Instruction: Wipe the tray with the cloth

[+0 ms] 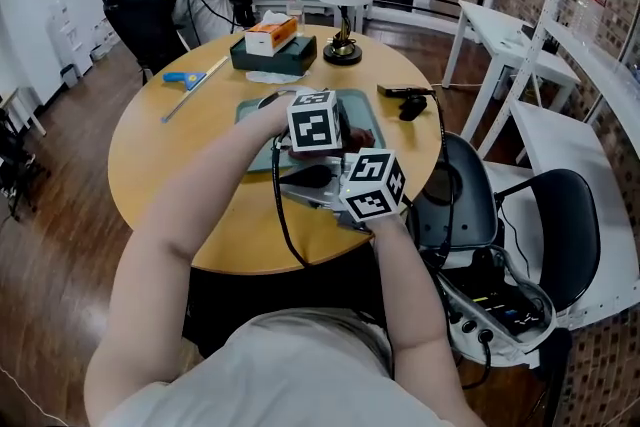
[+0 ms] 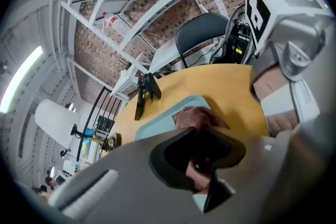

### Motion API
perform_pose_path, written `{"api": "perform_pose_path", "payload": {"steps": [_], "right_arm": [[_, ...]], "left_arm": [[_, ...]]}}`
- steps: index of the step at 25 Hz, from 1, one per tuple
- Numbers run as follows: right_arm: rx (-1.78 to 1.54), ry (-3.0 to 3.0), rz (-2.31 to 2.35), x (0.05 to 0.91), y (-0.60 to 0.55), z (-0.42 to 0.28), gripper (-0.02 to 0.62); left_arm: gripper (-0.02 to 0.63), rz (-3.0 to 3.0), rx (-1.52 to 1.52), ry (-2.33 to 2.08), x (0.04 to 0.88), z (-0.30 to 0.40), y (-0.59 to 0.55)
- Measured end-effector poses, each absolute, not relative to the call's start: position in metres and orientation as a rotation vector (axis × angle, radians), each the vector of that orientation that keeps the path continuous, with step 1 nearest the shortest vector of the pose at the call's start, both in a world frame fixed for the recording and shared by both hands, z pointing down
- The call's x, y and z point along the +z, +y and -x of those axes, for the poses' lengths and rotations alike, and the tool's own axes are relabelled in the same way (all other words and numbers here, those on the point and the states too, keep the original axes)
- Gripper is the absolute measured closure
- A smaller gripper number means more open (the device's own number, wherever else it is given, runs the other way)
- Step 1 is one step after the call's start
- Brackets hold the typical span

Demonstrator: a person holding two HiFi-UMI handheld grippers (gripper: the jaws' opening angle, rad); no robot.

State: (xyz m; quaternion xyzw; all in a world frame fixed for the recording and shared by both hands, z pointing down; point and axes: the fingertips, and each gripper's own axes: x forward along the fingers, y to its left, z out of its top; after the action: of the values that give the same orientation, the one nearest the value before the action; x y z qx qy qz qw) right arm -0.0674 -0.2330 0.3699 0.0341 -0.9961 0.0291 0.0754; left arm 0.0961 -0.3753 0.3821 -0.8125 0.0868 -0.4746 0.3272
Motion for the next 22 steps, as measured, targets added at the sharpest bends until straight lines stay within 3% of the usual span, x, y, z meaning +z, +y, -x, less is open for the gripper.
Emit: {"api": "perform_pose_path", "payload": {"steps": [9, 22], "right_arm": [[0.086, -2.988, -0.096, 0.370, -0.234, 0.069, 0.594], [0.083, -2.995, -0.074, 0.374, -0.232, 0.064, 0.594]], "left_arm": [[0.546, 2.071, -1.238, 0.231, 0.391, -0.125, -0.390], [0.546, 2.033, -1.387, 0.420, 0.404, -0.021, -0.422]]}}
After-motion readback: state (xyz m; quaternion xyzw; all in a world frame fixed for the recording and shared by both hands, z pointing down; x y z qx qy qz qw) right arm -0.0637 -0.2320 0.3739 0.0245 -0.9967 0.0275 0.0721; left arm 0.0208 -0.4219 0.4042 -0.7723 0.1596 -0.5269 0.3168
